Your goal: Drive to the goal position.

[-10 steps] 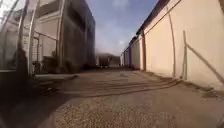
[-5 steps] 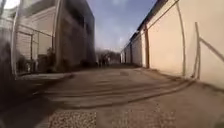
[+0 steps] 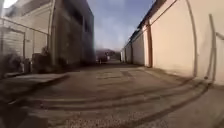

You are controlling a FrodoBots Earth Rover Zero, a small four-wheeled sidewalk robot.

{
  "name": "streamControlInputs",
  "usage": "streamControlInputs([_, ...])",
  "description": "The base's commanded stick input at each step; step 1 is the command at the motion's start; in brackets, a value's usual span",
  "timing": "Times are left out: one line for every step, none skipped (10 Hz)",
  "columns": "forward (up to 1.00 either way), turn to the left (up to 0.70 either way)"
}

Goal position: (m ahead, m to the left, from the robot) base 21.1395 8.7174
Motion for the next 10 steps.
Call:
streamControlInputs([1.0, 0.0])
streamControlInputs([1.0, 0.0])
streamControlInputs([1.0, 0.0])
streamControlInputs([1.0, 0.0])
streamControlInputs([1.0, 0.0])
streamControlInputs([1.0, 0.0])
streamControlInputs([1.0, 0.0])
streamControlInputs([1.0, 0.0])
streamControlInputs([1.0, 0.0])
streamControlInputs([1.0, 0.0])
